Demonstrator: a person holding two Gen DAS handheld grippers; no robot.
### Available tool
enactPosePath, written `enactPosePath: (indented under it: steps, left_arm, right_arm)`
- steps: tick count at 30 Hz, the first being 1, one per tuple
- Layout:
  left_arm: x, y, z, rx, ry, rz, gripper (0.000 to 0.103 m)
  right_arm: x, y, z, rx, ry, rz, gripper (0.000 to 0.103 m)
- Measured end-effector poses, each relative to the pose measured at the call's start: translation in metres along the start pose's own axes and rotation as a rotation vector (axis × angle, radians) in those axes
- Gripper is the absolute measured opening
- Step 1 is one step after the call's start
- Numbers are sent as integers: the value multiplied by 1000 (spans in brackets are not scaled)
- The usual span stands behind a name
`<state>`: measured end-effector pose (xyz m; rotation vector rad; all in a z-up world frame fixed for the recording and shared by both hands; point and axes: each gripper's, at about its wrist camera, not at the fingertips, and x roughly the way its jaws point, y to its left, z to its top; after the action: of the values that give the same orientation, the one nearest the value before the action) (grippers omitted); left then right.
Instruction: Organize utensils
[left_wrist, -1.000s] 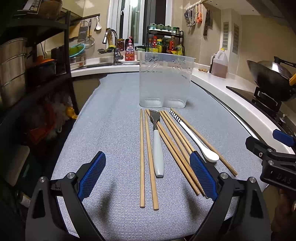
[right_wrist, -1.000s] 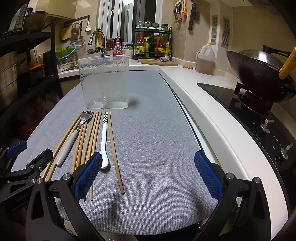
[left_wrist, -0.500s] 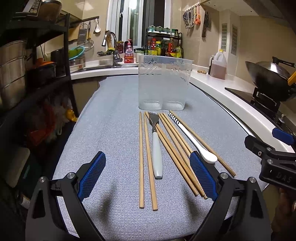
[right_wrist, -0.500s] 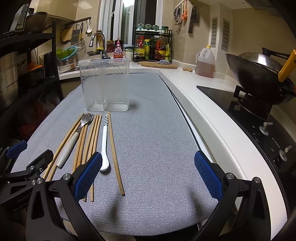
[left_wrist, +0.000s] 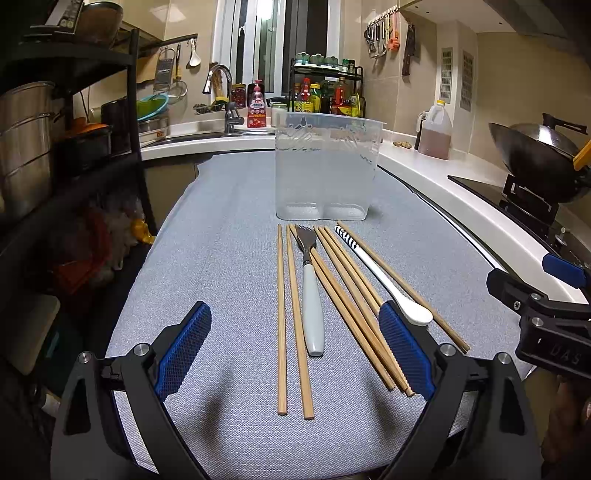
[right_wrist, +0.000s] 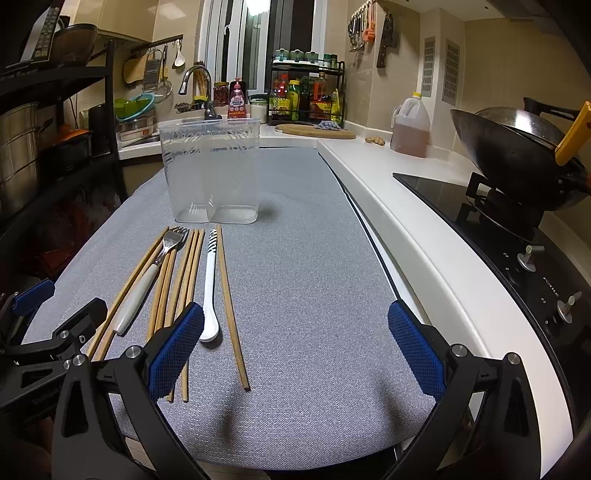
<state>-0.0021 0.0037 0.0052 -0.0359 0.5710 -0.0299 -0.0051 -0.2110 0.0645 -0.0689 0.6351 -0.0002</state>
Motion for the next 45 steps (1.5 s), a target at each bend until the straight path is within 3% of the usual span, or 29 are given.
enactPosePath:
  steps: [30,33,35,39,43,45]
  left_arm:
    - [-1,-3,0,0,-4,3,89]
    - [0,-3,0,2,-4,16,83]
    - [3,-1,-1,0,18,30,73]
    - [13,10,-4,-44,88,32,60]
    - [18,20,-12,-81,140,21,44]
    - [18,23,-15,-91,153,18,41]
  right_arm:
    - [-2,-2,2,12,-13,-4,98]
    - [3,-4,1,25,3,16,97]
    - [8,-8,0,44,36,39,89]
    - [25,-11,-4,58,115,77,59]
    - [38,-5,-12,67,181,159,51]
    - [42,2,-15,49,197,186,50]
